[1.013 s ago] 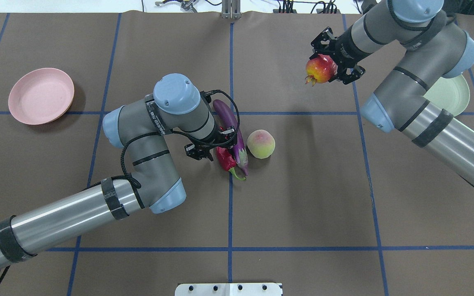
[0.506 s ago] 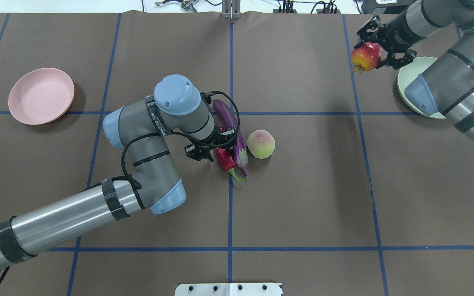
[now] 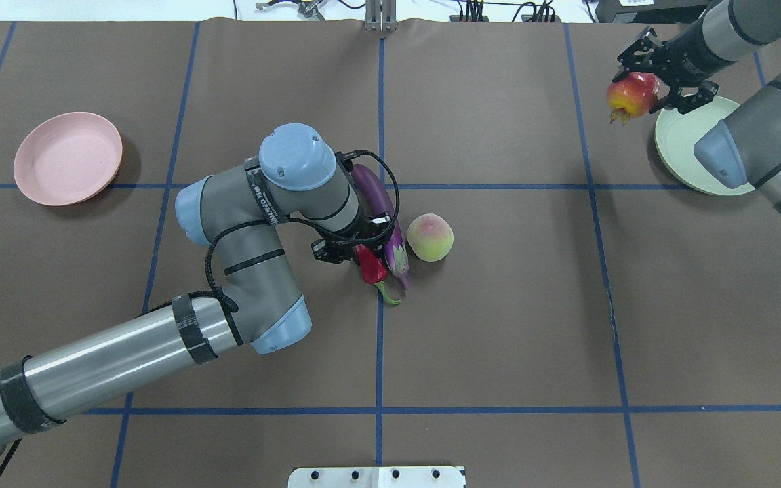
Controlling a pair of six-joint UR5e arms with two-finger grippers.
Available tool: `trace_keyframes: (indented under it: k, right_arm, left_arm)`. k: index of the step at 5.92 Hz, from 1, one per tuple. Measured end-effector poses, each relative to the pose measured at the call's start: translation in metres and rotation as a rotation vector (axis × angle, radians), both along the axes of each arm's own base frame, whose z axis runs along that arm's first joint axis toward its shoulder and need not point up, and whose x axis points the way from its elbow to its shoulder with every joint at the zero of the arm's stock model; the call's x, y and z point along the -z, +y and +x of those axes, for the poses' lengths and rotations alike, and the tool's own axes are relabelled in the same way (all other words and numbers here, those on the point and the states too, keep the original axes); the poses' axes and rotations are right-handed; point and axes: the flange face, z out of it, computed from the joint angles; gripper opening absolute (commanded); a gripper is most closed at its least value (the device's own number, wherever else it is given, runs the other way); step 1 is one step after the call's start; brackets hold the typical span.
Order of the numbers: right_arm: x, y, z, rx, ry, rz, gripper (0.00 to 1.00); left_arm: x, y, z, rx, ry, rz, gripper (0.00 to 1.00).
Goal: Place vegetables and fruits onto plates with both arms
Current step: 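Carry the apple onto the green plate while the left gripper grasps the red chili, then place the chili on the pink plate while the right gripper releases the apple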
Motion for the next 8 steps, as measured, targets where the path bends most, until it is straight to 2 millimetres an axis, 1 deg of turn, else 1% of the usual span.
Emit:
trace_keyframes:
  k: [1, 2, 3, 4, 5, 6, 7, 8]
  right_arm:
    - [-0.017, -0.002, 0.010, 0.019, 0.026, 0.018, 0.00]
    - [-0.039, -0.007, 0.024, 0.042, 0.060, 0.039, 0.00]
    - [-0.067, -0.010, 0.038, 0.074, 0.100, 0.059, 0.00]
    - [-0.103, -0.005, 0.049, 0.124, 0.146, 0.075, 0.00]
    - [-0.138, 0.004, 0.056, 0.171, 0.180, 0.077, 0.08]
    - [-0.169, 0.012, 0.059, 0.221, 0.209, 0.079, 0.99]
    - [-0.189, 0.018, 0.061, 0.260, 0.228, 0.086, 1.00]
    - [-0.197, 0.022, 0.064, 0.278, 0.234, 0.097, 1.00]
  left_arm:
    - [0.001, 0.000, 0.000, 0.001, 0.001, 0.001, 0.00]
    - [0.005, -0.001, -0.002, 0.003, 0.007, 0.004, 0.00]
    - [0.010, -0.008, -0.011, 0.016, 0.018, 0.012, 0.00]
    - [0.014, -0.025, -0.028, 0.044, 0.027, 0.020, 0.00]
    - [0.017, -0.046, -0.052, 0.083, 0.035, 0.028, 0.00]
    - [0.013, -0.066, -0.083, 0.124, 0.034, 0.029, 0.00]
    - [-0.011, -0.077, -0.120, 0.164, 0.018, 0.021, 0.00]
    - [-0.041, -0.085, -0.158, 0.205, -0.003, 0.007, 0.00]
